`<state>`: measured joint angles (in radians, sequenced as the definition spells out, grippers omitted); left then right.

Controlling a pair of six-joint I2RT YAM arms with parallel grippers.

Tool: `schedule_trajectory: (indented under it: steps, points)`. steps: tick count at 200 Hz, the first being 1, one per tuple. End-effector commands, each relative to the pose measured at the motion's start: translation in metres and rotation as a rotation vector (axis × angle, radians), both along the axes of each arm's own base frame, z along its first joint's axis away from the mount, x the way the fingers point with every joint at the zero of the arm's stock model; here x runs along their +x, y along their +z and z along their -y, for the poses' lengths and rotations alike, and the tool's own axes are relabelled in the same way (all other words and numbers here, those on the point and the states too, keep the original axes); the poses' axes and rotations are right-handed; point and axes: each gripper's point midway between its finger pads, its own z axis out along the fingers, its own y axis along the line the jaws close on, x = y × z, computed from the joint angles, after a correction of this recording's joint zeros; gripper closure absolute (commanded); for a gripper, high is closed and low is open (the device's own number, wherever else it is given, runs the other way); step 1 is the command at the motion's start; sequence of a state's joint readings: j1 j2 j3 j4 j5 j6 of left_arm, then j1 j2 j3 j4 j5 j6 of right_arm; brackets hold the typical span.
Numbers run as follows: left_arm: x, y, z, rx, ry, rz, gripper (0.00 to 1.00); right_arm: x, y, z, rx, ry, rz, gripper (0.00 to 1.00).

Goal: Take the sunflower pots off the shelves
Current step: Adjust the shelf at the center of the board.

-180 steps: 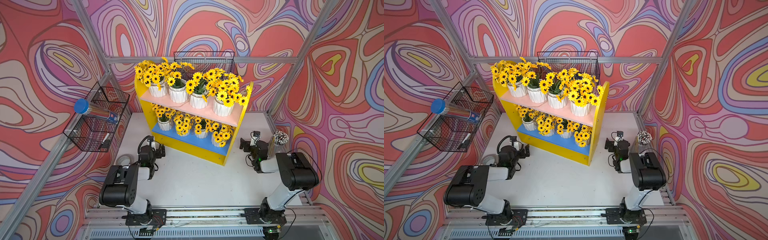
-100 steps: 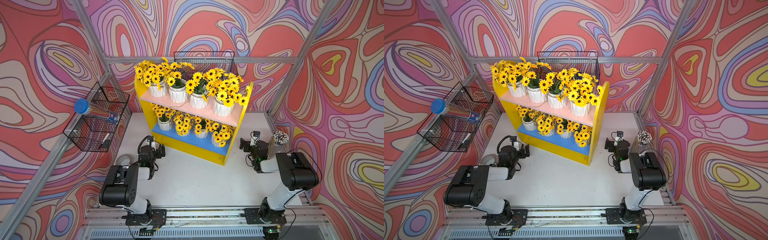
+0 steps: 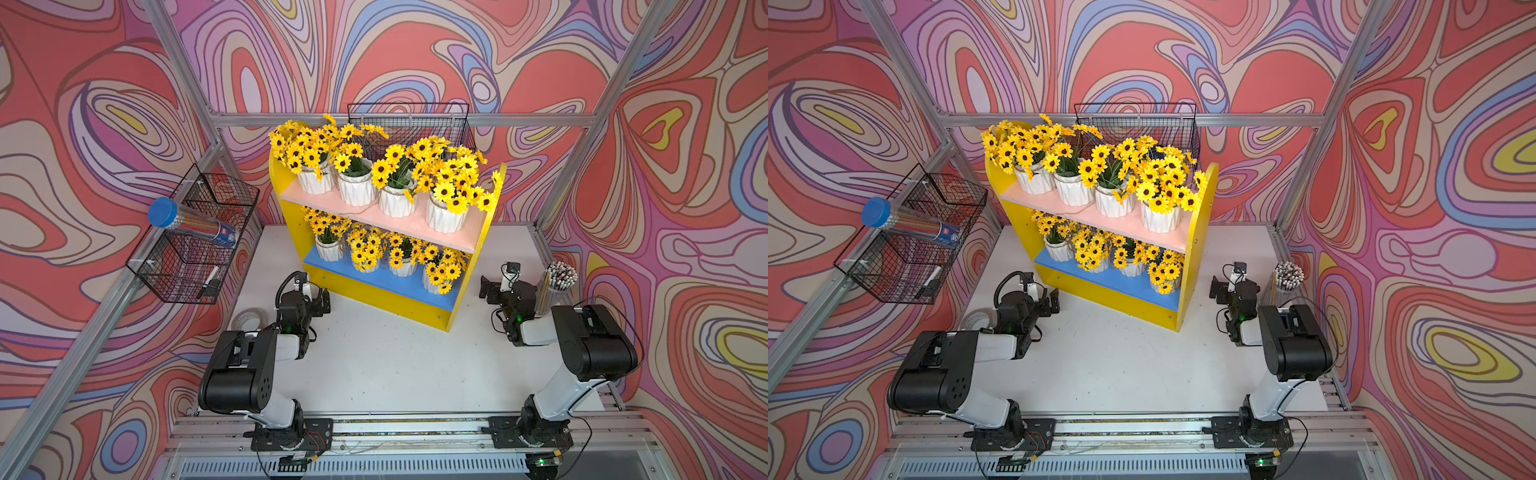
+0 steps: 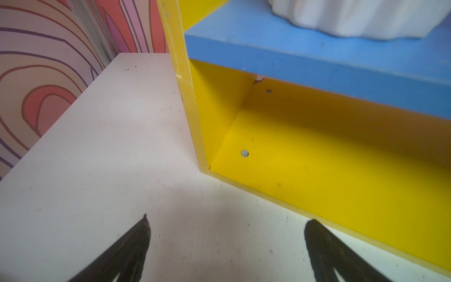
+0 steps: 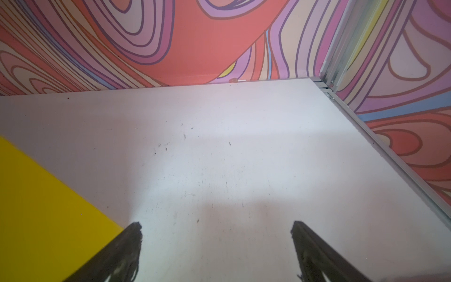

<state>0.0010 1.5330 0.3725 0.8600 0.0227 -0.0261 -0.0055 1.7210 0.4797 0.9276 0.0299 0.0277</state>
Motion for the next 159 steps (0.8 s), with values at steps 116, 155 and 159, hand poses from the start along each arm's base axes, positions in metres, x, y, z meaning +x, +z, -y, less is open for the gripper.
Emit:
schedule_trajectory:
  steps: [116, 155, 159]
  points:
    - [-0.038, 0.081, -0.02, -0.003, 0.174, 0.037, 0.0, 0.004, 0.088, 0.011, 0.066, -0.14, -0.039, 0.02]
    - [-0.074, 0.119, -0.029, -0.247, 0.325, 0.048, 0.0, -0.013, 0.074, 0.006, 0.215, -0.208, -0.325, 0.02]
    - [-0.074, 0.129, -0.024, -0.264, 0.295, 0.06, 0.0, -0.015, 0.071, 0.002, 0.229, -0.189, -0.339, 0.02]
